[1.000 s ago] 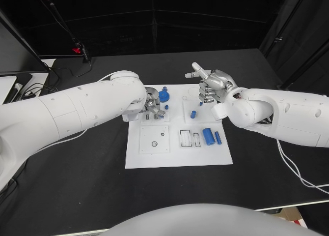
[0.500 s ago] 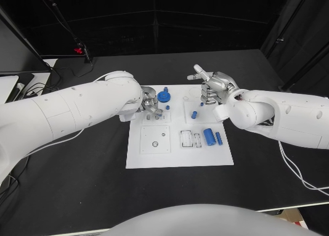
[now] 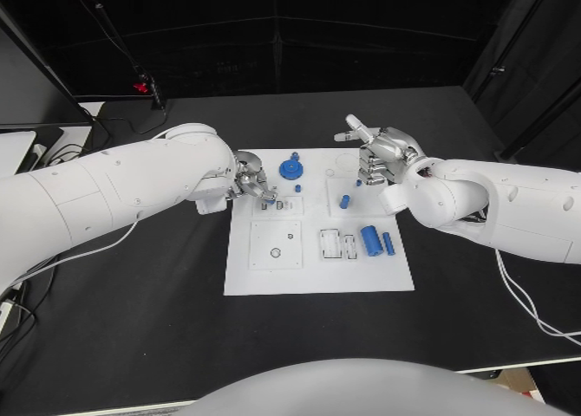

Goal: Assemble the parts on the task board

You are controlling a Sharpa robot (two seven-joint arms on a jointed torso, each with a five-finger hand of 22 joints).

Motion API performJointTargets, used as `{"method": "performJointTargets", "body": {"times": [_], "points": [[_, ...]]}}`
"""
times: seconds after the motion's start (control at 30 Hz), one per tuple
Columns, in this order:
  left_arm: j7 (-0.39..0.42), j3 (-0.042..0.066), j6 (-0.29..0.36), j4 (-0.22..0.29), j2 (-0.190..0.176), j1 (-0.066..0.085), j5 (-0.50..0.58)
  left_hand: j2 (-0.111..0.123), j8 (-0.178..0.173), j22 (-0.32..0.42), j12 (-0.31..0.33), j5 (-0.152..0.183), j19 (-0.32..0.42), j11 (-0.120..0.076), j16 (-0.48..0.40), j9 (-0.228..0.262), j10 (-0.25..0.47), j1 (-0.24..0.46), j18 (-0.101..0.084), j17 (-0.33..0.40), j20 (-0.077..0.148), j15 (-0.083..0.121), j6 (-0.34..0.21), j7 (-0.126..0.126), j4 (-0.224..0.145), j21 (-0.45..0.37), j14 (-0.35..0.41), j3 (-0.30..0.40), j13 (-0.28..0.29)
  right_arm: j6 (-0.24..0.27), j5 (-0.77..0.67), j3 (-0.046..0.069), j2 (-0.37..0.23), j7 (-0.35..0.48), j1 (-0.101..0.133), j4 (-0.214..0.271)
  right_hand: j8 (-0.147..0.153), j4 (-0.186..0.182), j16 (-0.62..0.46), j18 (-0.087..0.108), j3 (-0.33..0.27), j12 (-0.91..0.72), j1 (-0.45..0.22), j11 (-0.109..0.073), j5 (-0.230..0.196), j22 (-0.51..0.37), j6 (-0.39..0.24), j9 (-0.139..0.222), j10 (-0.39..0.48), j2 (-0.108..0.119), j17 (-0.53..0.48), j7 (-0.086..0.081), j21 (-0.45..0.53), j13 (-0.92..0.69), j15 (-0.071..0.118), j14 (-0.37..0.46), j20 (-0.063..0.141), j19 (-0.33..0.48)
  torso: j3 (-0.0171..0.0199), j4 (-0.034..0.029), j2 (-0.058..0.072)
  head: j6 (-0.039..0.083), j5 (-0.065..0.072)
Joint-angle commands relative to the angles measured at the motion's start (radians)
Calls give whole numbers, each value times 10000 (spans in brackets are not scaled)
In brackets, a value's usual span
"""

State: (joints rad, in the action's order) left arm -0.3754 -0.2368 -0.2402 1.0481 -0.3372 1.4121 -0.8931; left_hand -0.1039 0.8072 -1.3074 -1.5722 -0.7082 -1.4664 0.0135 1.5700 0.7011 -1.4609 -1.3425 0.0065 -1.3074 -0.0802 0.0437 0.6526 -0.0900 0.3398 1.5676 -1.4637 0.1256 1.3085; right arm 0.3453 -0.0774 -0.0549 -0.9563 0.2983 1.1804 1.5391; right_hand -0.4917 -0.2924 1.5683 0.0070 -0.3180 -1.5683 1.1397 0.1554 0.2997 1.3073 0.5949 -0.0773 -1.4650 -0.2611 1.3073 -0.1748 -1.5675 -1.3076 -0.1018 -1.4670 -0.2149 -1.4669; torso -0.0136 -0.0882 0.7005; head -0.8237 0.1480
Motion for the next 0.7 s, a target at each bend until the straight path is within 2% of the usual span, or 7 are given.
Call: {"method": "performJointTargets", "body": {"times": [0.03, 0.2, 0.4, 0.7], "points": [[-128, 7, -264, 29, 1, 20, 214, -7, -44, -2634, 14, 47, -1044, 47, 8, 13, -1099, 73, -65, -2634, 17, -47, 217, 116, -464, 32, -1071, 540, 2623, 19, 5, 5, 0, 18, 8, 9, -15, 22, 25, -53, 64, -25, -2, 0, 35, 2611, -72, 11, -1058, -92, 2635, -534, 6, -2632, 34, -1038, 70, -989, -13, 29, 11, -6, -13], [-126, 5, -288, 32, 62, 12, 217, -5, -49, -2634, 14, 49, -1044, 47, 8, 16, -1099, 80, -65, -2634, 17, -47, 214, 117, -467, 32, -1071, 547, 2623, 12, 5, 4, 4, 13, 2, 1, -15, 22, 25, -53, 64, -25, -2, 0, 35, 2611, -72, 11, -1058, -92, 2635, -534, 6, -2632, 34, -1038, 70, -989, -14, 32, 12, -12, -53], [-96, 5, -237, 34, 120, 2, 218, -4, -53, -2634, 14, 48, -1044, 47, 8, 18, -1099, 85, -65, -2634, 16, -47, 212, 117, -469, 32, -1071, 556, 2623, 15, 5, 4, -1, 11, -2, 3, -16, 22, 25, -50, 66, -25, 4, 1, 39, 2606, -78, 12, -1058, -96, 2635, -535, 13, -2632, 34, -1038, 69, -980, -2, 30, 11, -28, -44], [-231, 5, -303, -23, 173, -3, 219, -2, -60, -2634, 14, 50, -1044, 47, 8, 22, -1099, 93, -65, -2634, 16, -47, 208, 118, -471, 32, -1071, 568, 2623, 6, 5, 4, 0, 17, -3, 19, -17, 21, 25, -49, 66, -25, 7, 2, 41, 2604, -82, 13, -1058, -97, 2635, -535, 15, -2632, 34, -1038, 69, -976, -4, 34, 9, -59, -38]]}}
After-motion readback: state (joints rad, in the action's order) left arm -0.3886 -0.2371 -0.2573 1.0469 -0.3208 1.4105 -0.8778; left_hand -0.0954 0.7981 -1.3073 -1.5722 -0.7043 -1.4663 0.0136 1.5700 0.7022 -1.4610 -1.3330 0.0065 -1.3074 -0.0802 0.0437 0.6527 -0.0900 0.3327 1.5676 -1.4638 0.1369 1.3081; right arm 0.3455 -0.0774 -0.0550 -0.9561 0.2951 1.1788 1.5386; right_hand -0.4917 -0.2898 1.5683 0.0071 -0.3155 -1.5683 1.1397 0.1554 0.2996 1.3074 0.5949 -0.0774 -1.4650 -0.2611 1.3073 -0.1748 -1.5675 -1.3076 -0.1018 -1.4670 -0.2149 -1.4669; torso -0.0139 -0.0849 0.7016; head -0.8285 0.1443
